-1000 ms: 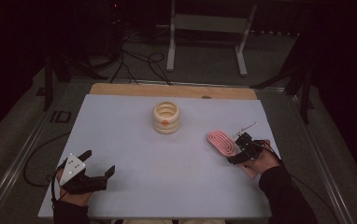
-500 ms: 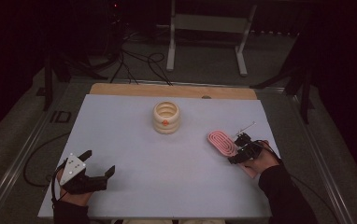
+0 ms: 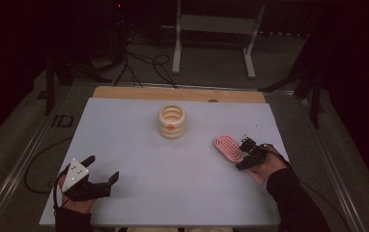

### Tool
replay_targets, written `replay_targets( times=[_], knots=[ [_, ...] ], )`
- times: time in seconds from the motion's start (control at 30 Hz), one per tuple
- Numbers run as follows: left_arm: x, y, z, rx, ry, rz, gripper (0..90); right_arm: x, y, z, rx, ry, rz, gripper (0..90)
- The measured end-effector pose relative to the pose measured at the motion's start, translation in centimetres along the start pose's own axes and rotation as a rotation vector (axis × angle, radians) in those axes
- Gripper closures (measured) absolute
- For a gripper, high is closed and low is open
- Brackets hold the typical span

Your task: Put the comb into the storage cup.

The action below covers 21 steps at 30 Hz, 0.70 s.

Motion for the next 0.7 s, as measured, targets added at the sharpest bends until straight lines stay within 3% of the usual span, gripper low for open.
replay_targets(
  times=[0.7],
  knots=[
    [-0.01,0.02,-0.05,-0.002,0.004,0.001,0.6,0.4,0.3,-0.12,-0.04,-0.002,0.066,64.3]
  ],
)
Point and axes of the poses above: each handheld gripper's, and its own axes: y roughly forward along the jaws, x roughly out of its top, z roughly to its left, the point moved 9 cm from there along y, roughly forward along the jaws, and after that the axes turned 12 degrees about y, right-handed, at the moved point
